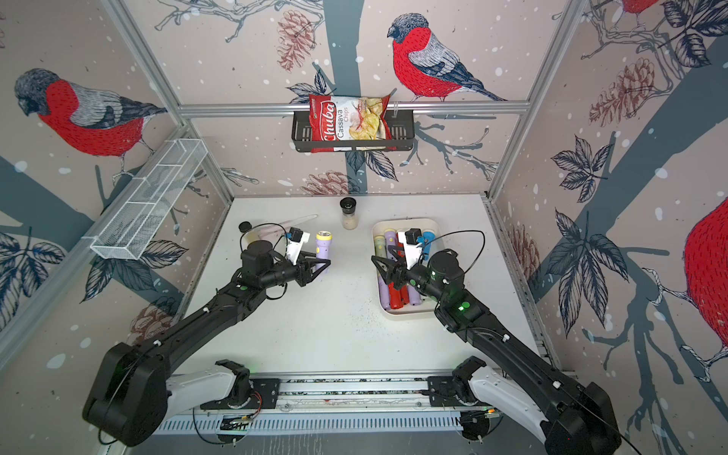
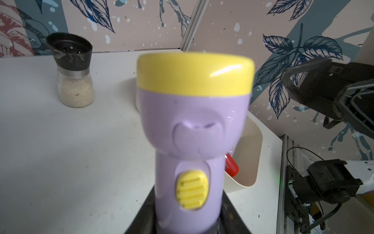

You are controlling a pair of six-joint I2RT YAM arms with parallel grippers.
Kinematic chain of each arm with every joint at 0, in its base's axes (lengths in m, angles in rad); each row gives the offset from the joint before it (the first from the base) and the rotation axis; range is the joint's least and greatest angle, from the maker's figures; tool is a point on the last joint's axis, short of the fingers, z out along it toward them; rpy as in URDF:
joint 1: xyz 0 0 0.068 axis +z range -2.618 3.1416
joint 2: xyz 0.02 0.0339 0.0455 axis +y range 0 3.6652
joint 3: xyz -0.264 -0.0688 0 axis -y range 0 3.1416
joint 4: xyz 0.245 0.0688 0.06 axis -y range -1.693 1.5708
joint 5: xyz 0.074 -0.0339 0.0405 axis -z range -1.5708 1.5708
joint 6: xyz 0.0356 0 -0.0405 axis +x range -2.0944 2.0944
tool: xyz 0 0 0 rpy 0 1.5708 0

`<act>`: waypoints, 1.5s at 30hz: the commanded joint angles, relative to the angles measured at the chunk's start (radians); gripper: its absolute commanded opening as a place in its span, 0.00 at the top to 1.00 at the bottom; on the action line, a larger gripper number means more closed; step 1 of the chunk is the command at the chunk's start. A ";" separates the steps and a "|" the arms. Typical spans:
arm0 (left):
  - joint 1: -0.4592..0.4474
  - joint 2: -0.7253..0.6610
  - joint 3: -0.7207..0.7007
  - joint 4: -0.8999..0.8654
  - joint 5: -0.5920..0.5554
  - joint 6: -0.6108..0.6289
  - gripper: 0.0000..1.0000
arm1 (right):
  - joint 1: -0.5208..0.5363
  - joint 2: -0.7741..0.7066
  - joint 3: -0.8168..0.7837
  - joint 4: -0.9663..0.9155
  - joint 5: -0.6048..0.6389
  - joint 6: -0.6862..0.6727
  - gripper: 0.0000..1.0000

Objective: Put the flashlights into the storage boxes
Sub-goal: Pick up the flashlight from the center of the board.

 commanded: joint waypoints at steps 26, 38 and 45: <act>-0.064 -0.062 -0.154 0.568 0.200 -0.090 1.00 | 0.029 0.141 0.064 0.164 -0.343 -0.136 0.29; -0.092 -0.058 -0.163 0.603 0.264 -0.045 1.00 | 0.125 0.276 0.236 0.099 -0.447 -0.218 0.28; -0.107 -0.045 -0.157 0.619 0.285 -0.038 1.00 | 0.152 0.340 0.297 0.075 -0.501 -0.238 0.28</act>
